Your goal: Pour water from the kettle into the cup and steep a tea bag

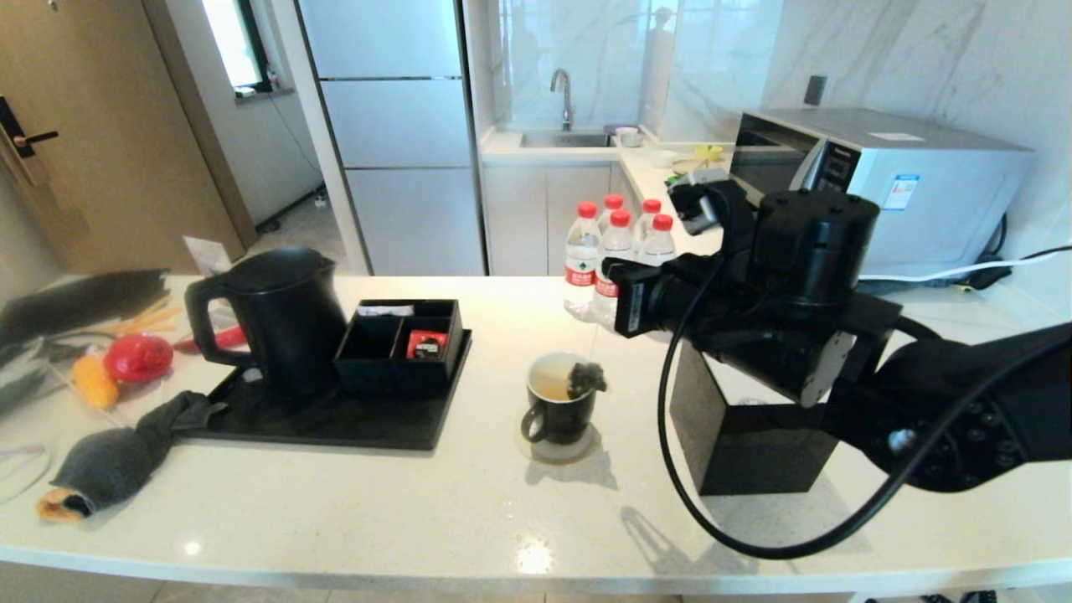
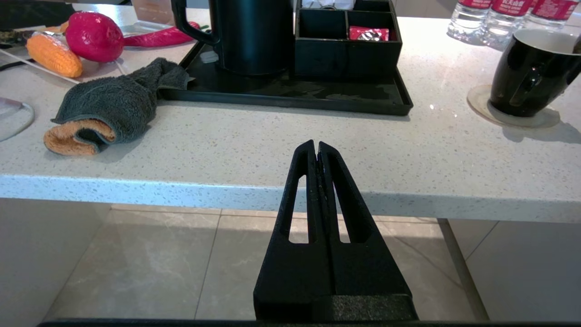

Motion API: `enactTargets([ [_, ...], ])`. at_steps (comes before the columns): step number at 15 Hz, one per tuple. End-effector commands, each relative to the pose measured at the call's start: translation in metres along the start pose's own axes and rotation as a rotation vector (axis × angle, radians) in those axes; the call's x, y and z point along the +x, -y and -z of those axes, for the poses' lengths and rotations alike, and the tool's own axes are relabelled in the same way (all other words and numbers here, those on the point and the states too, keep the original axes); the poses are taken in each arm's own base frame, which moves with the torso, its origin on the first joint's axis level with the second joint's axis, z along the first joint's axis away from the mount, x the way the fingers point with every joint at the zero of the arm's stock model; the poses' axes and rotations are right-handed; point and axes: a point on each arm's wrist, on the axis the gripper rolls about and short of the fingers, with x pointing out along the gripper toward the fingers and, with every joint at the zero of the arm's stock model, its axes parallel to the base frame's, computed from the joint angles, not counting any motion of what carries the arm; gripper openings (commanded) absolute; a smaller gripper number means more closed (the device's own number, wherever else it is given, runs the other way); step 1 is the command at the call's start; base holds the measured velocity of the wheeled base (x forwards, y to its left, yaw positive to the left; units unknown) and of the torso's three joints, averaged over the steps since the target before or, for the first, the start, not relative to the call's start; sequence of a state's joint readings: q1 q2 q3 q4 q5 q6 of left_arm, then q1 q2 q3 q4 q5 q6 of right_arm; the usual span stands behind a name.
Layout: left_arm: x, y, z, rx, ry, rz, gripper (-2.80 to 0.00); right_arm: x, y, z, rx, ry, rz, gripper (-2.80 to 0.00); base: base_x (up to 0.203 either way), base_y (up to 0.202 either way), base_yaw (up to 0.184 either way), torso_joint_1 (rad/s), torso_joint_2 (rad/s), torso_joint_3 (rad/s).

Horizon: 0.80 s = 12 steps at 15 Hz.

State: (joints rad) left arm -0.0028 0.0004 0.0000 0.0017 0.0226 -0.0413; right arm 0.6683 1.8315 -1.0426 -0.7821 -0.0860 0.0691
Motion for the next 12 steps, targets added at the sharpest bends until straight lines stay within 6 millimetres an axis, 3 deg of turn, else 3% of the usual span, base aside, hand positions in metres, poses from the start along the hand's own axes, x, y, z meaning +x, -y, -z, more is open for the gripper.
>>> enactTargets([
  [1,0.0,0.0,0.0,0.0,0.001,0.0,-2.8,-0.0014,0.0003,-0.0022,0.001,0.008,0.0,-2.8,0.0,0.0,0.0,0.0,0.0,0.0],
  [12,0.0,0.0,0.0,0.0,0.001,0.0,-2.8,-0.0006,0.0046,-0.003,0.001,0.011,0.014,-2.8,0.0,0.0,0.0,0.0,0.0,0.0],
])
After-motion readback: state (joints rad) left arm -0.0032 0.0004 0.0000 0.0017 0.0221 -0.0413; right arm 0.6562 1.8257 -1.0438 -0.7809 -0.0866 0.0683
